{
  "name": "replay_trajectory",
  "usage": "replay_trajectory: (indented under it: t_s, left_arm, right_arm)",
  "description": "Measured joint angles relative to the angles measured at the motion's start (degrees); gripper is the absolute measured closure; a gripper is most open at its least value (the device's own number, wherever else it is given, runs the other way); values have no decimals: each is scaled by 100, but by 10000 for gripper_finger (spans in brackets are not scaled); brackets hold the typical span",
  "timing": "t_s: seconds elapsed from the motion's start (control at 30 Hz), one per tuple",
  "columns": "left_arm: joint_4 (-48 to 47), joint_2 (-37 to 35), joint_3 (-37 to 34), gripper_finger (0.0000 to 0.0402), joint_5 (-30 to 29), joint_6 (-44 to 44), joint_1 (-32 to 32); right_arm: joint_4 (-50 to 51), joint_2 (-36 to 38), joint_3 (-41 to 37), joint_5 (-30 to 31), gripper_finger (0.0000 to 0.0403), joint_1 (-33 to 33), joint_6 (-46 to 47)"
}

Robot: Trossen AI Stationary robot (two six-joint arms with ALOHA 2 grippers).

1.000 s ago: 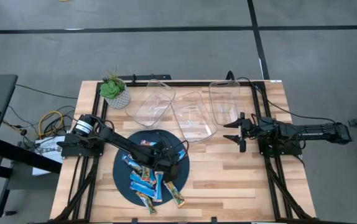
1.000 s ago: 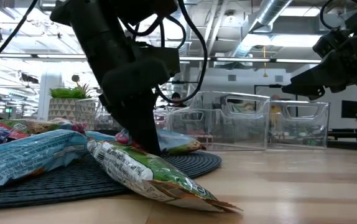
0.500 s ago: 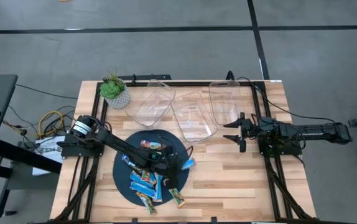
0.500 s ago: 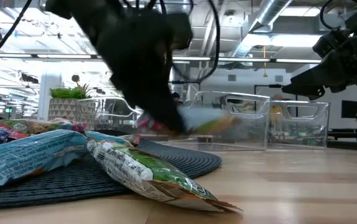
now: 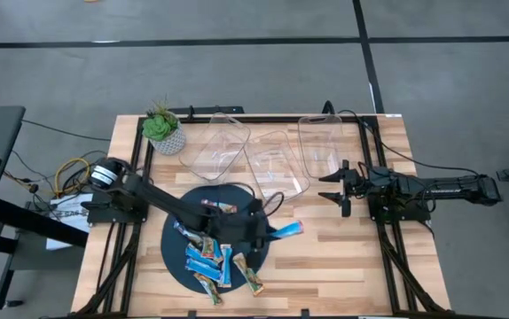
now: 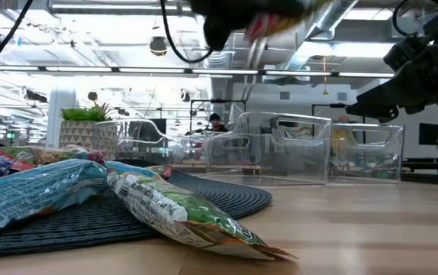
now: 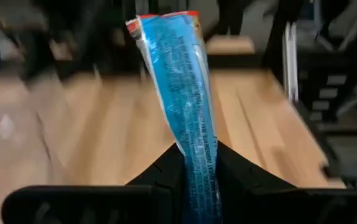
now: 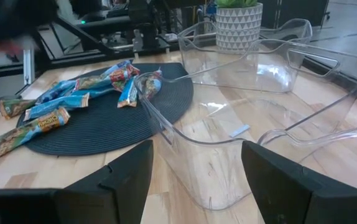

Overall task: Pick and place Granola Bars by type
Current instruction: Put the red granola bar into the left transparent bin

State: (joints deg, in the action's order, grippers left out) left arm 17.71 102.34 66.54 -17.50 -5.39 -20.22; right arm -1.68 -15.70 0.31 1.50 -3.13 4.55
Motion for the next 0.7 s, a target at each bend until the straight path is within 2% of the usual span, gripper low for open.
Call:
replay_trajectory:
  t_s: [0.13,0.3,0.47,0.7]
  left_arm:
    - [467,-323,0,343,-32,754,128]
    - [553,-672,0,342,-177,1508,336]
    - [527,-712,0,342,-276,1931,510]
    - [523,-712,0,342,-692,2001,608]
  right_arm:
    - [-1,2,1,0,163,-1,-1]
    - [-1,0,1,0,163,1,0]
    - [-1,2,1,0,163,1,-1]
    - [-1,2,-1,0,163,-1,1]
